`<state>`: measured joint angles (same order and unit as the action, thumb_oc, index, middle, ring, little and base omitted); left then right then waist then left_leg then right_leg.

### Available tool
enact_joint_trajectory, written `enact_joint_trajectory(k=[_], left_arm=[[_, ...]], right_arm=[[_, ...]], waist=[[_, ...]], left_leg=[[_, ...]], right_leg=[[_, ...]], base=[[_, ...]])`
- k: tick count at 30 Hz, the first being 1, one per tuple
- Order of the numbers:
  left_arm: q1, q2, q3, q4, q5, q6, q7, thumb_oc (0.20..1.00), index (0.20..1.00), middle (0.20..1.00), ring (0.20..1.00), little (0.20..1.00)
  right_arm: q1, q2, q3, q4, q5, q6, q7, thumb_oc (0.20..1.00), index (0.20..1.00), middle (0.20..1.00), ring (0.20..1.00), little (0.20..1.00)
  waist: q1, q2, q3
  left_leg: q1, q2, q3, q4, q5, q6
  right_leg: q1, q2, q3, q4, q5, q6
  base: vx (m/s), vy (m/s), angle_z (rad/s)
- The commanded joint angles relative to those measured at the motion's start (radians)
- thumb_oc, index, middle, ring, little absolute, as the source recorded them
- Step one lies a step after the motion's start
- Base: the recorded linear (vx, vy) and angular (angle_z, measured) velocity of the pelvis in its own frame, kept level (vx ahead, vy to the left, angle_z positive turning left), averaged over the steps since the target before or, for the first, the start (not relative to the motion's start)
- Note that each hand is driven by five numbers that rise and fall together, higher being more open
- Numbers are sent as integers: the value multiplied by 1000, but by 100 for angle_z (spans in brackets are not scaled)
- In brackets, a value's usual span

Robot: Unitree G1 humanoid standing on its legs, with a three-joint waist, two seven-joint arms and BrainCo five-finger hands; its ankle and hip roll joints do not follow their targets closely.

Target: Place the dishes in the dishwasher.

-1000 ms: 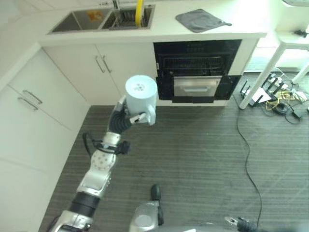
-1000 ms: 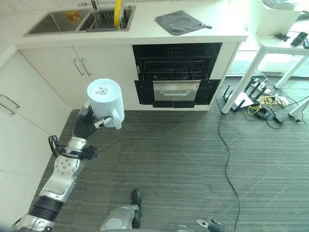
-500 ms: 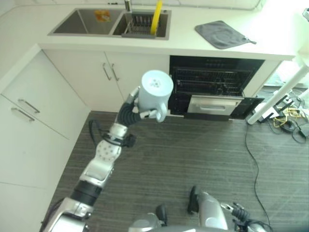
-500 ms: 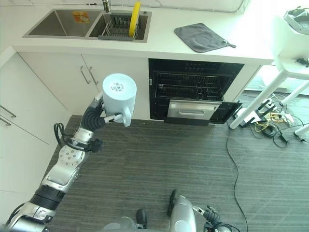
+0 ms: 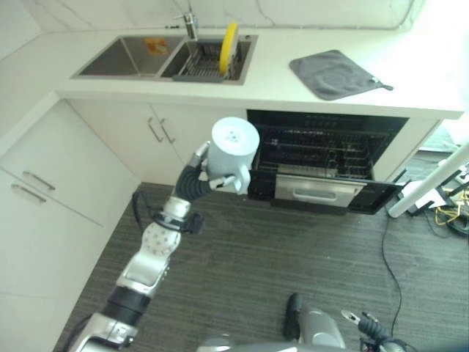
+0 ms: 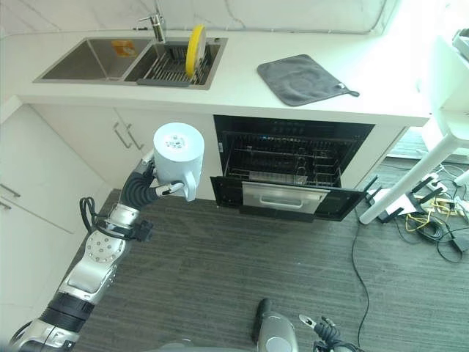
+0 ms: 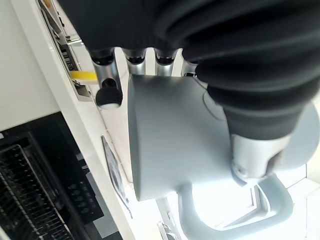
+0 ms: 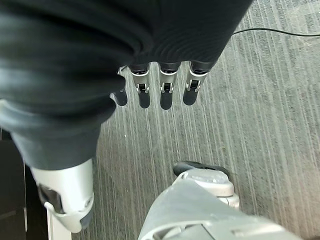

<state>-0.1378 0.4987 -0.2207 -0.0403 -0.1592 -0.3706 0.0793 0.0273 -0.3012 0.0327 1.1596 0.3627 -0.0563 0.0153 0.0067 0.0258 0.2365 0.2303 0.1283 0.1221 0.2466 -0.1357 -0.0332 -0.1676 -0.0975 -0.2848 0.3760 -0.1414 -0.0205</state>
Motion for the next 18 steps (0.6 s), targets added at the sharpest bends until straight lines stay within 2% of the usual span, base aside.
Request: enact_joint_trajectory(k=[1, 3, 4, 6, 7, 9, 10, 11, 13, 14, 16, 18], left_arm=[[-43, 4, 69, -57, -50, -61, 39, 200, 200, 200, 200, 200], [-44, -1, 72, -49, -56, -62, 27, 200, 200, 200, 200, 200], [-50, -5, 69, -40, -57, -67, 22, 200, 200, 200, 200, 200], [-55, -4, 65, -30, -58, -73, 22, 200, 200, 200, 200, 200], [-53, -4, 67, -26, -58, -78, 20, 200, 200, 200, 200, 200], [-47, -3, 69, -36, -59, -74, 17, 200, 200, 200, 200, 200], [-42, -3, 68, -42, -57, -71, 24, 200, 200, 200, 200, 200], [-36, -6, 71, -44, -56, -70, 33, 200, 200, 200, 200, 200], [-32, -12, 81, -41, -60, -70, 26, 200, 200, 200, 200, 200], [-34, -12, 84, -36, -65, -72, 20, 200, 200, 200, 200, 200], [-40, -11, 95, -21, -81, -81, -25, 200, 200, 200, 200, 200], [-38, -9, 95, -21, -81, -85, -29, 200, 200, 200, 200, 200]], right_arm=[[-9, -25, 52, 47, -86, 10, 29, 1000, 1000, 1000, 1000, 1000], [-9, -29, 57, 58, -100, 3, 35, 1000, 1000, 1000, 1000, 1000], [-9, -29, 58, 61, -95, -1, 35, 1000, 1000, 1000, 1000, 1000], [-15, -32, 65, 67, -82, -4, 40, 1000, 1000, 1000, 1000, 1000], [-22, -30, 69, 76, -84, -12, 46, 1000, 1000, 1000, 1000, 1000], [-31, -28, 60, 75, -90, -5, 49, 1000, 1000, 1000, 1000, 1000], [-32, -31, 64, 70, -93, 2, 49, 1000, 1000, 1000, 1000, 1000], [-33, -32, 77, 71, -101, 6, 45, 1000, 1000, 1000, 1000, 1000], [-30, -32, 83, 72, -110, -1, 40, 1000, 1000, 1000, 1000, 1000], [-27, -31, 85, 71, -109, -5, 37, 1000, 1000, 1000, 1000, 1000], [-20, -28, 87, 59, -67, -13, 18, 1000, 1000, 1000, 1000, 1000], [-19, -29, 83, 52, -49, -9, 16, 1000, 1000, 1000, 1000, 1000]], waist=[[-6, -45, -32], [-2, -39, -19], [0, -39, -13], [13, -29, 0], [23, -20, 10], [23, -11, 10], [28, -4, 12], [42, 14, 14], [52, 25, 18], [52, 27, 18], [46, 30, 8], [47, 28, 5]], left_leg=[[-217, -36, 24, 297, -51, 12], [-318, 5, 48, 476, -11, 6], [-343, 10, 47, 493, -6, 11], [-386, -44, 26, 469, -15, 23], [-402, -75, 16, 417, -7, 24], [-367, -62, 27, 216, 21, 19], [-347, -72, -2, 104, 57, 8], [-345, -80, -66, -40, 122, -20], [-361, -75, -75, -95, 164, -35], [-367, -72, -63, -99, 165, -36], [-371, -52, 14, -119, 153, -30], [-363, -56, 12, -129, 147, -27]], right_leg=[[131, -51, 41, -219, 72, 81], [159, -29, 30, -209, 39, 47], [167, -25, 28, -204, 29, 38], [180, -8, 41, -194, 19, 36], [195, 8, 57, -194, 11, 39], [211, 23, 60, -205, 0, 50], [223, 33, 75, -214, -2, 58], [242, 50, 111, -233, -8, 71], [266, 48, 120, -247, -15, 75], [271, 44, 116, -249, -17, 77], [281, 25, 83, -253, -28, 80], [281, 20, 81, -256, -28, 84]], base=[[225, -450, -34], [159, -346, -18], [87, -167, -9], [104, -59, -10], [145, 17, -12], [180, 104, -20], [270, 220, -27], [277, 217, -36], [188, 150, -46], [90, 115, -38], [78, 199, -22], [74, 196, -10]])
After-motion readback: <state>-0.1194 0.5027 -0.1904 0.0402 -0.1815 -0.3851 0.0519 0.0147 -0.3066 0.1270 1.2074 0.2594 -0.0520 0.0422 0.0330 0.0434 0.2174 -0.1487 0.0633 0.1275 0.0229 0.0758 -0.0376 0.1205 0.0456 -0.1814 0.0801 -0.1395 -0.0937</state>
